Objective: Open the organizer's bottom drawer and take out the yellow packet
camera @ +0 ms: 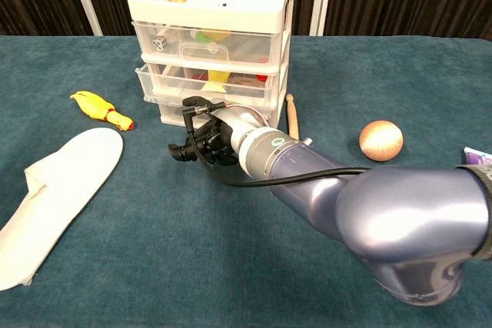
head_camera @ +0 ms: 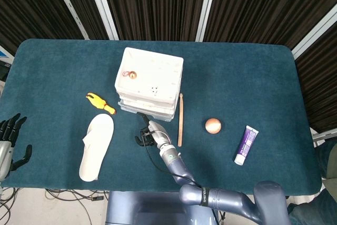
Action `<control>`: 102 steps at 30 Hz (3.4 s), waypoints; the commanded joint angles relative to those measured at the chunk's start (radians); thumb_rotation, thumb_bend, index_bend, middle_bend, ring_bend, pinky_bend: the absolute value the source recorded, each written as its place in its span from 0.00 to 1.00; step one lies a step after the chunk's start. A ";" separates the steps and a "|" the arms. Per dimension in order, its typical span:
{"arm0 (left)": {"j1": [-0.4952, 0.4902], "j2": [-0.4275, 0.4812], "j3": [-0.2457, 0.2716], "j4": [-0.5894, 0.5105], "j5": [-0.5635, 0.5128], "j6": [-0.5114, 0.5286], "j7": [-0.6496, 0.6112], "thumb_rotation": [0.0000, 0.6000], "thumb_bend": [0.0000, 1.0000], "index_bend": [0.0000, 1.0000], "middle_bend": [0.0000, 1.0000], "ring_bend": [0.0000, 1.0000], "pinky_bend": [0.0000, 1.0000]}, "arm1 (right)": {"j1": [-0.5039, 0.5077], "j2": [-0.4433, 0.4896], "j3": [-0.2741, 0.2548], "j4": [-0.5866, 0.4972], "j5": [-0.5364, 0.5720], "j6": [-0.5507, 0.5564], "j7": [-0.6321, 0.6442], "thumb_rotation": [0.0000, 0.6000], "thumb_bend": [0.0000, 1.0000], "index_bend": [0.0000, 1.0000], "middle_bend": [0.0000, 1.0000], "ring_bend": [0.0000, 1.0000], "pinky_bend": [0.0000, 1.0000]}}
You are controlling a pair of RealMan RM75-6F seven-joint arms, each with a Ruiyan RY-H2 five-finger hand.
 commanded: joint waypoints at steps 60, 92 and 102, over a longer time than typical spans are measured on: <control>-0.001 0.005 0.004 -0.009 0.002 -0.006 0.005 1.00 0.47 0.04 0.00 0.00 0.00 | 0.048 0.214 -0.042 -0.379 0.231 0.289 -0.517 1.00 0.47 0.09 0.79 0.83 0.99; -0.002 0.007 0.004 -0.012 -0.004 -0.010 0.009 1.00 0.47 0.04 0.00 0.00 0.00 | 0.115 0.203 -0.035 -0.391 0.346 0.340 -0.641 1.00 0.47 0.19 0.81 0.85 0.99; -0.002 0.007 0.004 -0.012 -0.004 -0.011 0.010 1.00 0.47 0.04 0.00 0.00 0.00 | 0.113 0.219 -0.047 -0.431 0.355 0.346 -0.648 1.00 0.47 0.19 0.81 0.85 0.99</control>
